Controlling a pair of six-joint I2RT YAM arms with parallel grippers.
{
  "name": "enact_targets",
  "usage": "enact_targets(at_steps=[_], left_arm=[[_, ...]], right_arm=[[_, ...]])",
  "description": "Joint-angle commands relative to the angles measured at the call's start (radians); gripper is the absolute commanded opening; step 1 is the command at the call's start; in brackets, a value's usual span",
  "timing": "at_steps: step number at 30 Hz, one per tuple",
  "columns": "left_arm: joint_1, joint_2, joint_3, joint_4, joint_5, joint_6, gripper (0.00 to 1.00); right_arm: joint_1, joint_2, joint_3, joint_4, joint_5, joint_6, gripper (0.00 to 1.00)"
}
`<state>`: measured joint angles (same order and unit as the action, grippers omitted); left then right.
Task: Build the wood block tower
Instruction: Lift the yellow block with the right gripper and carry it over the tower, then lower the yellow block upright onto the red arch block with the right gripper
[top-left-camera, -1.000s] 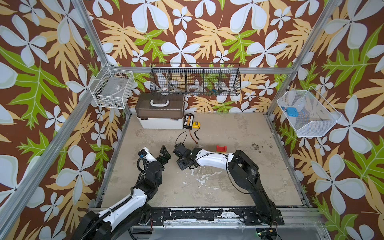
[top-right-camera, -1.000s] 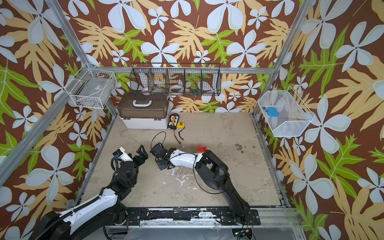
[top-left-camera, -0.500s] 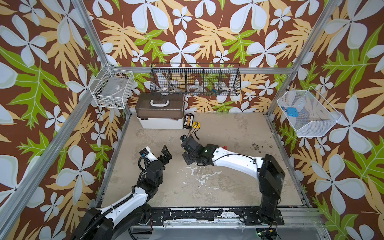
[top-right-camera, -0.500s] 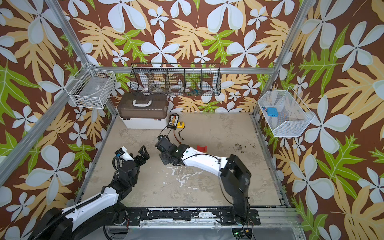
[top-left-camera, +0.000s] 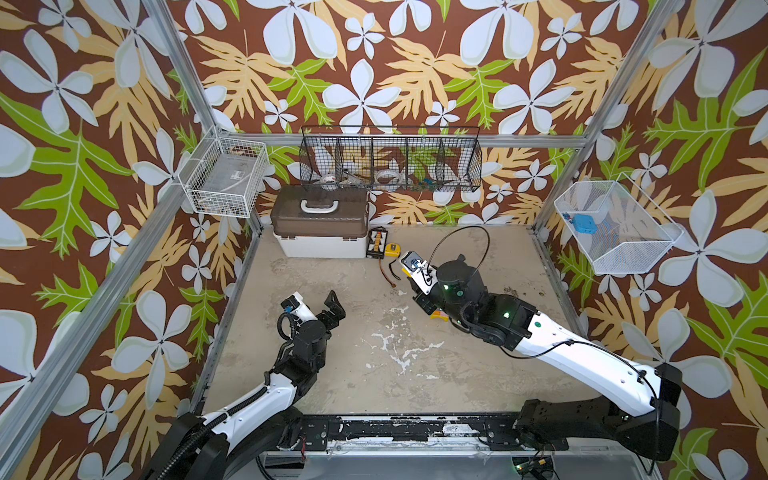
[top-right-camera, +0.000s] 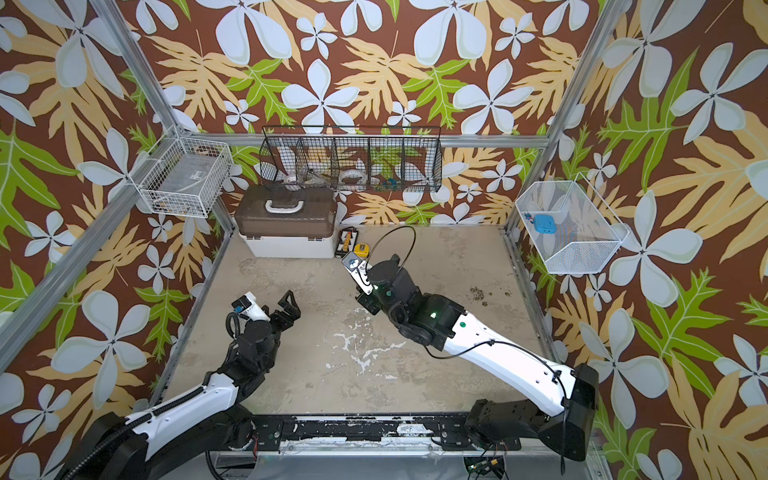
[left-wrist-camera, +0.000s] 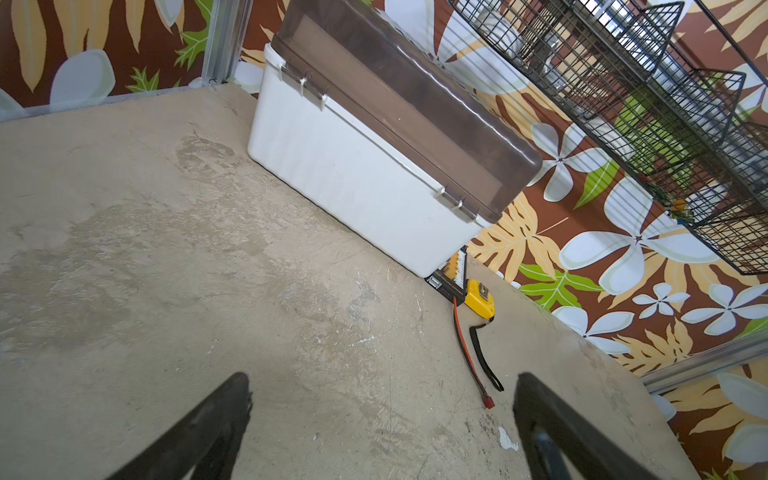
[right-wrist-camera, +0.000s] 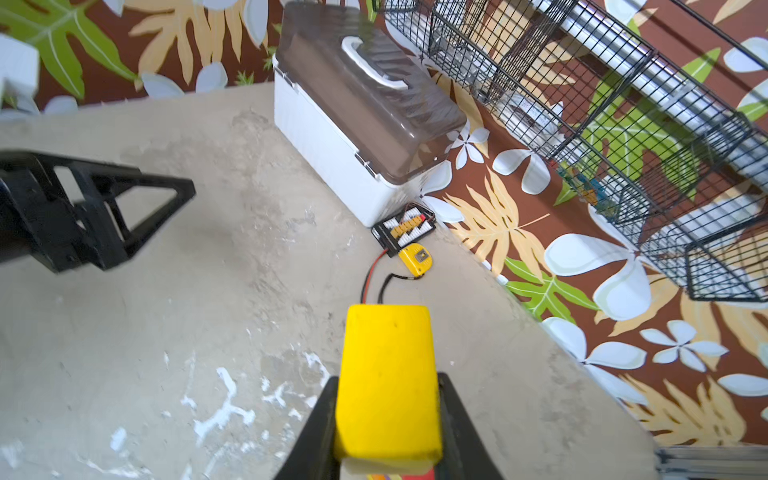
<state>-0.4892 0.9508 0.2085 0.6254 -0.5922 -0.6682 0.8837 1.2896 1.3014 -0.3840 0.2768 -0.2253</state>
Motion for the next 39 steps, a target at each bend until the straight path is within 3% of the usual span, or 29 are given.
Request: enact_targets(at_steps=[1,7,11,16,21,28,39], left_arm=[[0.001,-0.006,0.004,0.017,0.011,0.015,1.0],[0.001,0.019,0.007,0.037,0.021,0.025,1.0],[0.001,0.037,0.017,0.022,0.024,0.032,1.0],[0.001,0.041,0.02,0.031,0.027,0.033,1.0],[0.001,0.041,0.024,0.031,0.046,0.025,1.0],[0.001,0.045,0.026,0.031,0.054,0.023,1.0],[0.001,0.035,0.026,0.021,0.055,0.028,1.0]], right_arm=[[-0.101,-0.013,0.029,-0.158,-0.382,-0.239,0.0],[-0.268,0.057,0.01,-0.365,-0.662,-0.573,0.0],[-0.378,0.217,0.062,-0.475,-0.738,-0.661,0.0],[-0.395,0.377,0.186,-0.684,-0.825,-0.837,0.0],[-0.425,0.399,0.226,-0.689,-0.783,-0.87,0.0],[-0.547,0.343,0.154,-0.605,-0.81,-0.889,0.0],[-0.565,0.358,0.142,-0.542,-0.756,-0.848,0.0]])
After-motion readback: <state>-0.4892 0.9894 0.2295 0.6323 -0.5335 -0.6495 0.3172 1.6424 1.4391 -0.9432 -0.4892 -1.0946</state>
